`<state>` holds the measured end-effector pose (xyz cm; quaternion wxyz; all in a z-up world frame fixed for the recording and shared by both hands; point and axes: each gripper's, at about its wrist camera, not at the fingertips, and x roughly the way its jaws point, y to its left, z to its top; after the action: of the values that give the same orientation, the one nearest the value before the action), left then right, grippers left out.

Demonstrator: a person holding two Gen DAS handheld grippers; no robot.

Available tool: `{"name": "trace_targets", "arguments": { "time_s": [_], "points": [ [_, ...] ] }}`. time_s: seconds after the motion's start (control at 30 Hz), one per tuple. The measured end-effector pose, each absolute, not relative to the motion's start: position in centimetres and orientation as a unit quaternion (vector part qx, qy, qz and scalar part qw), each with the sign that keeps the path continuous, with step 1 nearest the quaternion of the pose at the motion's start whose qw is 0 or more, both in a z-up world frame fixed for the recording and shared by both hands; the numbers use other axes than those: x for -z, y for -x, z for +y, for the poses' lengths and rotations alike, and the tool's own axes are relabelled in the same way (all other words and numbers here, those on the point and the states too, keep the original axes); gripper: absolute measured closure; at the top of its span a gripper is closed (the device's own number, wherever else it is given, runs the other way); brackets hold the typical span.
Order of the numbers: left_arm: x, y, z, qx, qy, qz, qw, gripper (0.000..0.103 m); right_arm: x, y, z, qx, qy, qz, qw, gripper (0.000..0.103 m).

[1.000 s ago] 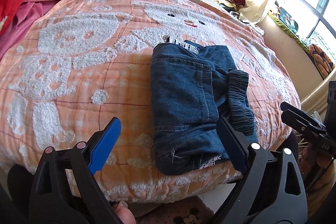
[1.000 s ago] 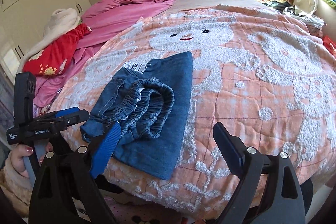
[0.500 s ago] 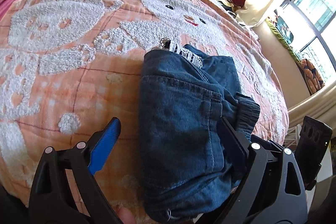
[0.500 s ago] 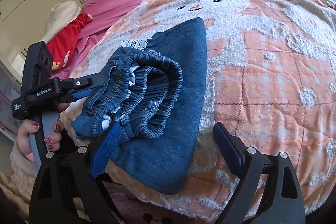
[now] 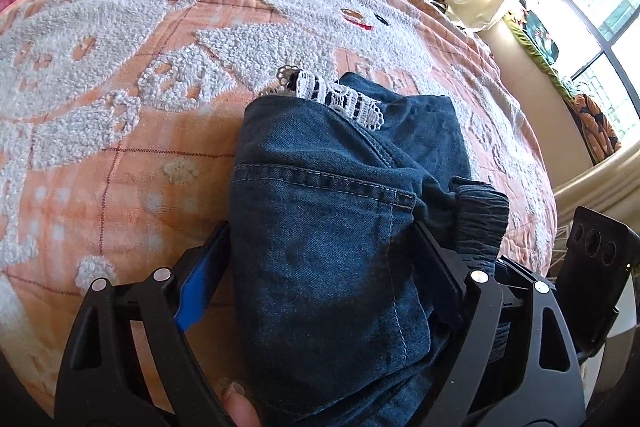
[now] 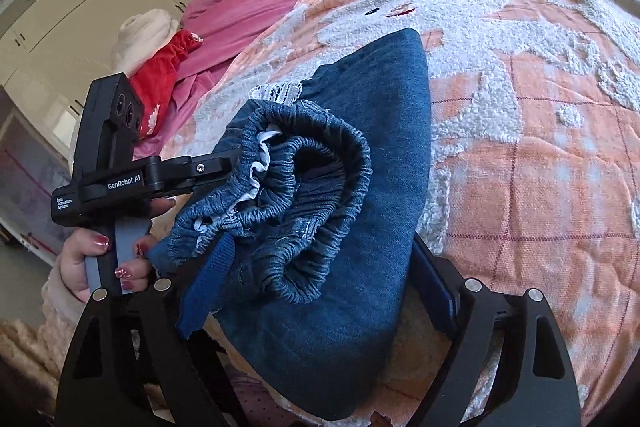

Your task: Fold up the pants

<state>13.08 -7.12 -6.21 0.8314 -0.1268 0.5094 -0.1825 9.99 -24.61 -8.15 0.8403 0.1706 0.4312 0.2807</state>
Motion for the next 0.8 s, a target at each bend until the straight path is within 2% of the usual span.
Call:
{"name": "trace_targets", "arguments": {
  "time_s": [0.3, 0.47, 0.53, 0.6, 0.8],
  "points": [
    [6.2, -13.3, -7.3, 0.180, 0.149, 0.505, 0.831, 0.043, 8.1, -11.1, -23.6, -0.299, -0.166, 0.424, 0.839, 0.045],
    [5.0, -12.6, -7.1, 0.193, 0.161, 0.494, 0.832, 0.051, 7.4, -10.2, -23.2, -0.292, -0.150, 0.405, 0.853, 0.053],
    [4.4, -12.2, -7.3, 0.193, 0.154, 0.488, 0.837, 0.051, 6.9, -9.9, -23.0, -0.291, -0.141, 0.398, 0.859, 0.053],
    [4.0, -11.9, -7.7, 0.188, 0.141, 0.484, 0.843, 0.053, 6.2, -9.7, -22.7, -0.292, -0.131, 0.391, 0.863, 0.061],
    [2.3, -11.7, -7.7, 0.192, 0.145, 0.466, 0.851, 0.056, 4.1, -9.2, -21.8, -0.282, -0.089, 0.368, 0.881, 0.061]
  ]
}}
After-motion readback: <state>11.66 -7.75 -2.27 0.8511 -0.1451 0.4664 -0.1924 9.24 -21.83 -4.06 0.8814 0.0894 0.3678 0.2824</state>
